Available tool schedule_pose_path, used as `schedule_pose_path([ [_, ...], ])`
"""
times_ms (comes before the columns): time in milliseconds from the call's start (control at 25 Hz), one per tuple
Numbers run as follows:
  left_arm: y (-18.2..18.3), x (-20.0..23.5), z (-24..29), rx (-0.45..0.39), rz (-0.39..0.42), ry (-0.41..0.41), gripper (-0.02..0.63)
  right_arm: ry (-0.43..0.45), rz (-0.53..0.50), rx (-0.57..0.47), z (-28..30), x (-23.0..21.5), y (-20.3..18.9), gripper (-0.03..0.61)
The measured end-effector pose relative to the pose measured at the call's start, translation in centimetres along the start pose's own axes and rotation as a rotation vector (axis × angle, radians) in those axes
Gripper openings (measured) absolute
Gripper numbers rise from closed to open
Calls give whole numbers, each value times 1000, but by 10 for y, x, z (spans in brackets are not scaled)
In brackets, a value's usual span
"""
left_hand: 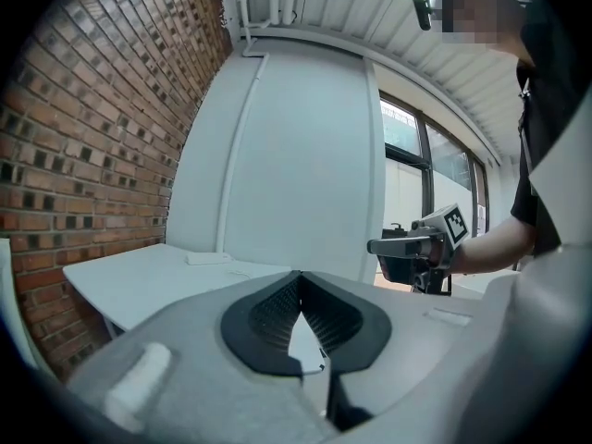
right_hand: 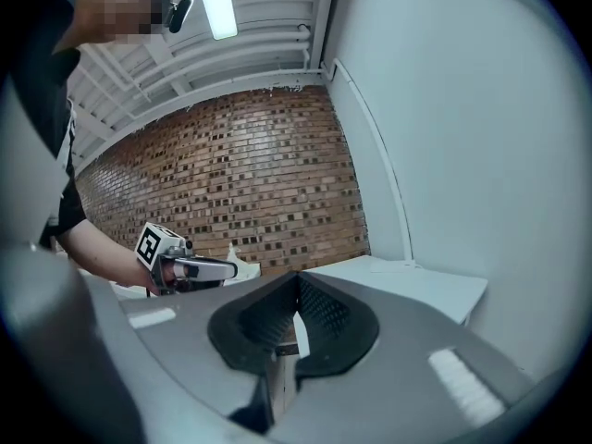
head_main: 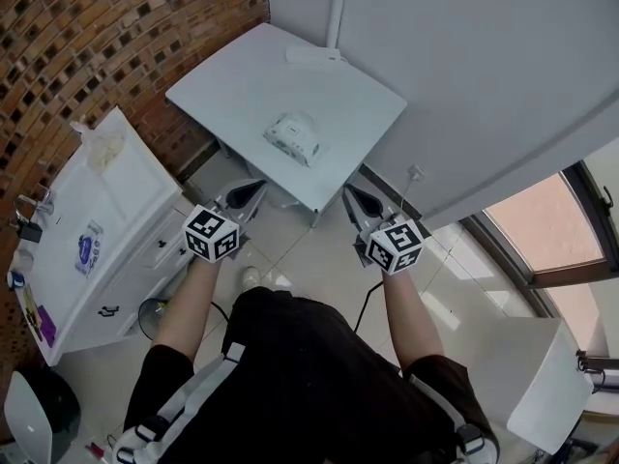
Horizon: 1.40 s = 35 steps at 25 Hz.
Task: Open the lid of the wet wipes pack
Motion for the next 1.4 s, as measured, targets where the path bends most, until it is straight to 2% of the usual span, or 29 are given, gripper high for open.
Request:
schedule_pose_path([
  [200, 34, 8, -17, -129, -59, 22, 2, -45, -16, -71, -8, 18, 17, 6],
  [320, 49, 13, -37, -167, -40, 17, 2, -92, -15, -103, -11, 30, 20, 6],
  [680, 73, 43, -80, -194, -15, -19, 2, -186, -19, -153, 6, 70, 17, 5],
  [1080, 68, 45, -86, -192, -6, -70, 2, -194, -44, -135, 23, 94, 11, 5],
  [1400, 60, 41, -86, -200, -27, -72, 1, -193, -56, -119, 23, 95, 8, 5],
])
Point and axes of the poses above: the fingertips, and each gripper's own axes: z forward along the fingers, x to its left, y out of its top, the point moved 3 cm from there along -z, backward along the fingers, and after that the axes turned 12 degrees about -x, right-handed, at the moved point
